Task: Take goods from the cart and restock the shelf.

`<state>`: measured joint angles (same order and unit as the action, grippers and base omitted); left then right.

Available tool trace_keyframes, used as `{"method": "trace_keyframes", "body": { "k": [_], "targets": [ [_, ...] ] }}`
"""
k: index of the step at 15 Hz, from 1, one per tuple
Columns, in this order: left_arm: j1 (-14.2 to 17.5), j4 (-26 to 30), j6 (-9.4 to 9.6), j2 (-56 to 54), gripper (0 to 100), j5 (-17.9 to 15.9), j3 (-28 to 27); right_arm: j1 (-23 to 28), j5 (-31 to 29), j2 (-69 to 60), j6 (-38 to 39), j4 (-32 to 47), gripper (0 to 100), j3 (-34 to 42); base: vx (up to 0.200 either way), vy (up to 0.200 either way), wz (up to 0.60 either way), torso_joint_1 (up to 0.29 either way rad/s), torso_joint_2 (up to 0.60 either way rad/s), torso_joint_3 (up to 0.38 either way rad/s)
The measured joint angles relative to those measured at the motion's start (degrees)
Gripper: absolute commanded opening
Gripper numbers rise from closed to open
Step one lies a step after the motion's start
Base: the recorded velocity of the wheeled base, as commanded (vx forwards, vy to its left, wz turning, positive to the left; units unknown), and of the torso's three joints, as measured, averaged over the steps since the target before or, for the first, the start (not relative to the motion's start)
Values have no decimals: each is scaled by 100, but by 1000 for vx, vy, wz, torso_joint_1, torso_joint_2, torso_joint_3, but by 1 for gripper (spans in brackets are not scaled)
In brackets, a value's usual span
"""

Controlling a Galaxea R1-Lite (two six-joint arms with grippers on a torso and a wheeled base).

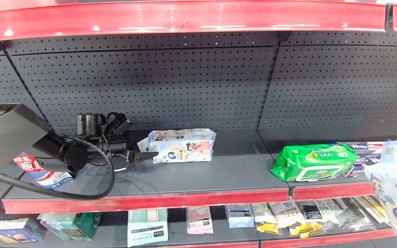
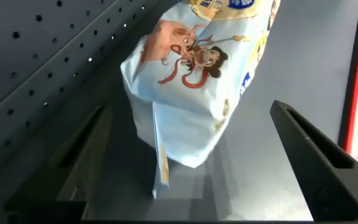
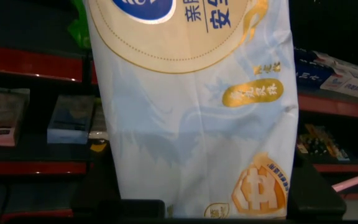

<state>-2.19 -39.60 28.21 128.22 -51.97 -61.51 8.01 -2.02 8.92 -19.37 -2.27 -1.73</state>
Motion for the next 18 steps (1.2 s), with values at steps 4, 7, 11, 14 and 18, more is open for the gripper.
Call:
{"method": "trace_keyframes", "body": {
  "k": [4,7,11,14,18],
  "targets": [
    [-150,-1,-7,273,100,-55,-441,0,0,0,-2,0,0,-2,0,0,0,0,0,0],
    [-273,11,-7,477,100,-59,-728,11,-9,0,-13,0,0,-2,0,0,0,0,0,0],
    [-447,22,-21,739,100,-59,-1081,6,-7,24,-68,0,0,-2,0,0,0,0,0,0],
    [-552,130,-24,985,100,-59,-1477,11,-13,26,-68,0,0,-2,0,0,0,0,0,0],
    [-679,692,-27,1123,100,-59,-1930,9,-18,39,-74,0,0,-5,0,0,0,0,0,0]
  ]
}}
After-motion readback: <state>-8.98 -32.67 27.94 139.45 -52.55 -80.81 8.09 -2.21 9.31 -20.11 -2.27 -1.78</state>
